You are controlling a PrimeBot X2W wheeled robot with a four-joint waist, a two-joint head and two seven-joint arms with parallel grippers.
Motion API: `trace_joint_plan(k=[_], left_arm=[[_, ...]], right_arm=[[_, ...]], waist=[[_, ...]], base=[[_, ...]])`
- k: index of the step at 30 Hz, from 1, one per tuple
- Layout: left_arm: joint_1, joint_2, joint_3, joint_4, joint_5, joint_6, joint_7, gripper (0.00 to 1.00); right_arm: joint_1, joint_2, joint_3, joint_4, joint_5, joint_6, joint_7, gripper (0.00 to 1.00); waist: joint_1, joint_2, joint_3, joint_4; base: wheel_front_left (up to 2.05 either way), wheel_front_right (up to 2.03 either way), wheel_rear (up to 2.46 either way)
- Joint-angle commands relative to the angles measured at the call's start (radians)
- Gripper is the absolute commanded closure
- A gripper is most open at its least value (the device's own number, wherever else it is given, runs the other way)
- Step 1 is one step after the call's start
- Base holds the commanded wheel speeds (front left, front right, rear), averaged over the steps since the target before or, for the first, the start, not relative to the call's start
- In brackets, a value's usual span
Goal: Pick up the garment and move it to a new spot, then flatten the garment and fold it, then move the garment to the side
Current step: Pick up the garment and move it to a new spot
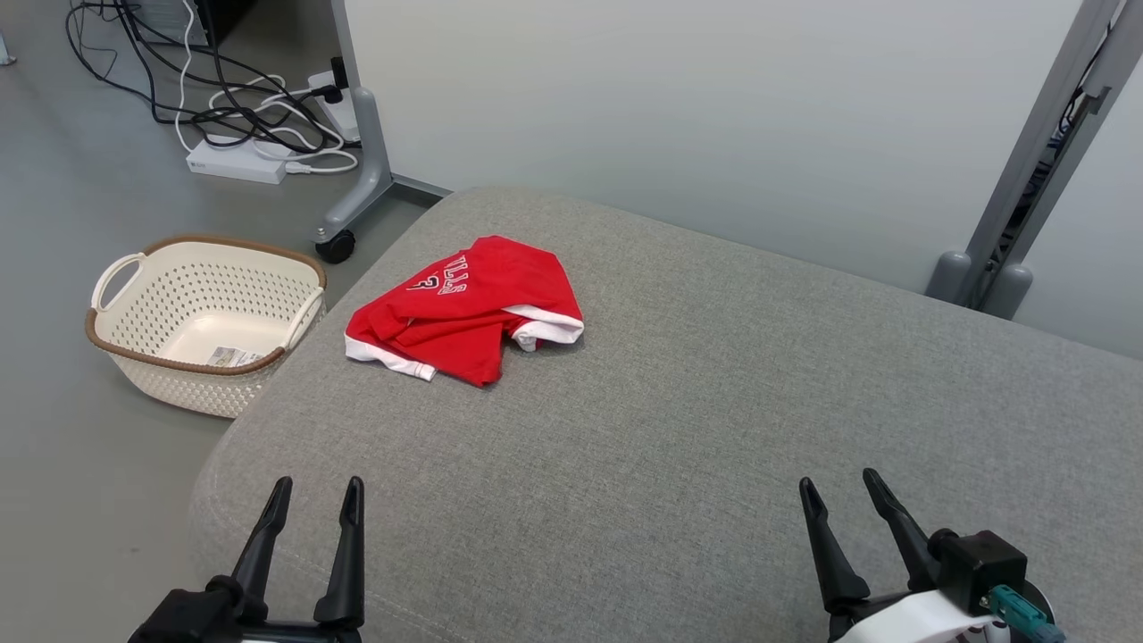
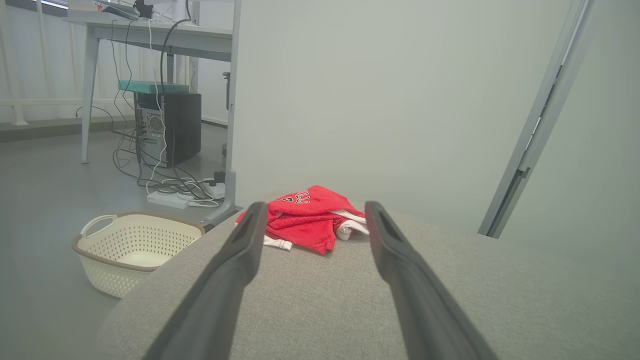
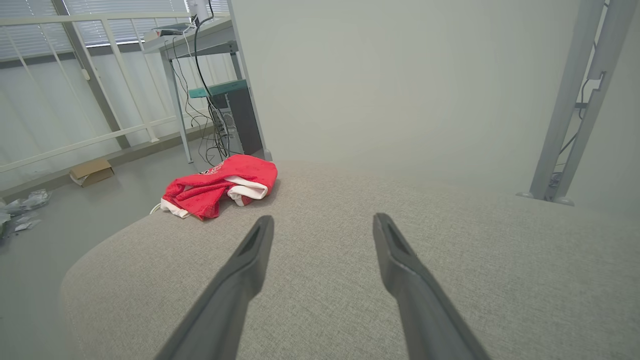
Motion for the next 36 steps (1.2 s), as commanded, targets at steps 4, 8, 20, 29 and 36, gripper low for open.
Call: trace_joint_plan(k=[4, 8, 20, 29, 36], left_arm=[[0.009, 0.003, 0.012, -0.005, -0.005, -0.001, -0.002, 0.0], [0.008, 0.003, 0.016, -0.005, -0.008, -0.001, -0.002, 0.0], [-0.049, 0.005, -0.013, 0.002, -0.013, -0.001, -0.002, 0.0], [-0.28, 0.193, -0.091, 0.005, -0.096, 0.0, -0.001, 0.0], [-0.575, 0.393, -0.167, 0.198, -0.305, 0.0, 0.155, 0.0]], right_arm=[[0.004, -0.004, 0.007, 0.006, 0.011, 0.0, -0.005, 0.0], [0.005, -0.004, 0.007, 0.01, 0.009, 0.0, -0.005, 0.0], [-0.023, -0.005, 0.011, -0.007, -0.015, 0.0, -0.005, 0.0], [-0.118, -0.049, 0.054, -0.046, -0.025, 0.0, -0.004, 0.0], [-0.186, -0.083, 0.093, -0.095, -0.029, 0.0, 0.012, 0.0]], waist=[[0.0, 0.0, -0.001, -0.004], [0.0, 0.0, -0.002, -0.009], [0.0, 0.0, 0.066, -0.033], [0.0, 0.0, 0.235, -0.121], [0.0, 0.0, 0.349, -0.194]], base=[[0.0, 0.0, 0.0], [0.0, 0.0, 0.0], [0.0, 0.0, 0.0], [0.0, 0.0, 0.0], [0.0, 0.0, 0.0]])
